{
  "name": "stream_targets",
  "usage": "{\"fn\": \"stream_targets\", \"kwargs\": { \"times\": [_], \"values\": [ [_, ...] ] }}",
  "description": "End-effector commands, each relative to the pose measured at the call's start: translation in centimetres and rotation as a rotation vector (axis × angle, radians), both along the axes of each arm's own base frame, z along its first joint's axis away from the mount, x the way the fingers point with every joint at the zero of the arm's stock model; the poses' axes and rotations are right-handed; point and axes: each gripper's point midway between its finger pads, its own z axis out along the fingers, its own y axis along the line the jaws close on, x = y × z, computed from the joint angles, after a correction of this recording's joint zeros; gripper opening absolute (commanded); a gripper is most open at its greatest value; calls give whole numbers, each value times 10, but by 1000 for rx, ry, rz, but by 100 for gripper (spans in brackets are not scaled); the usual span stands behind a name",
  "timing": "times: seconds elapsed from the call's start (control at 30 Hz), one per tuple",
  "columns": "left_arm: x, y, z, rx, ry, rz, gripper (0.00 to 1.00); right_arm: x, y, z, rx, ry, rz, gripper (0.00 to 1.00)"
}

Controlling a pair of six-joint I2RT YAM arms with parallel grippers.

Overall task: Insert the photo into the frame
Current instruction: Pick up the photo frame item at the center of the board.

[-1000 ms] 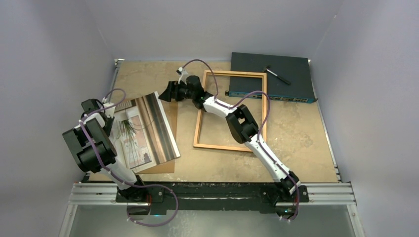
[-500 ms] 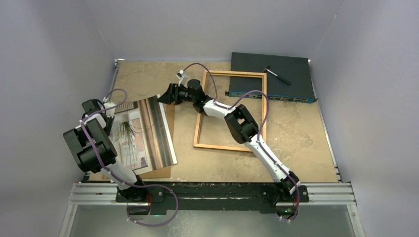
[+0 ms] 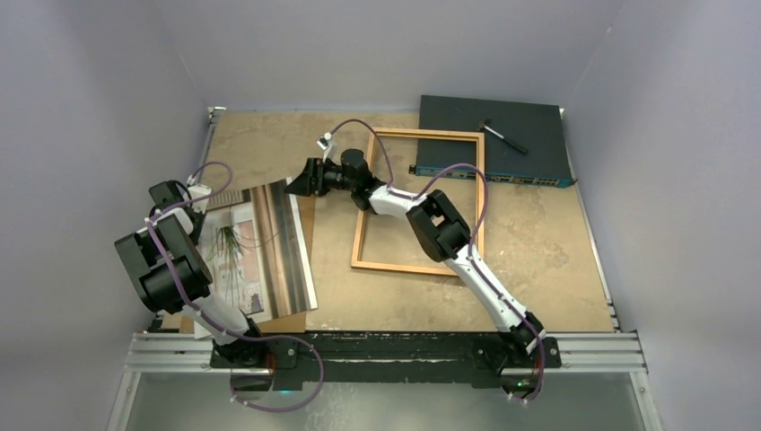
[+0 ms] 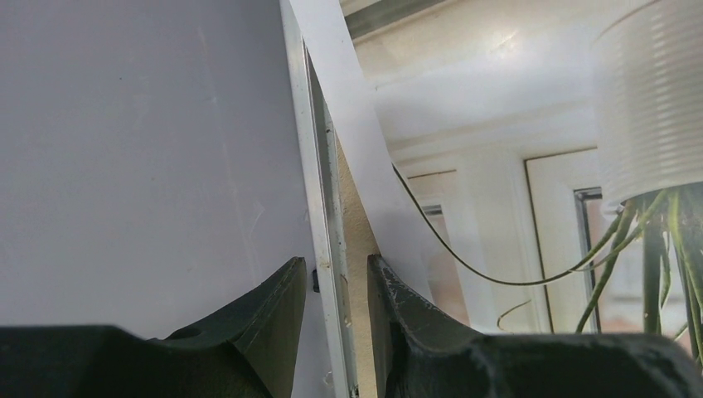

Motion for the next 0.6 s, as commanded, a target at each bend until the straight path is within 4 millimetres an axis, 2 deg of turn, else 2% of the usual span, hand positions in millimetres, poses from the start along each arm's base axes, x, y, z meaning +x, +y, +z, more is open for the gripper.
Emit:
{"fn": "stream_targets", "kwargs": {
  "times": [0.0, 0.37, 0.57],
  "values": [
    [-56, -59, -65, -261, 217, -27, 33, -30, 13, 63, 96, -99, 105, 87],
    [-57, -64, -68, -287, 218, -43, 33, -44, 17, 85, 110, -228, 110, 87],
    [-56, -65, -67, -288, 214, -47, 33, -51, 20, 90, 126, -216, 140, 87]
  ]
}}
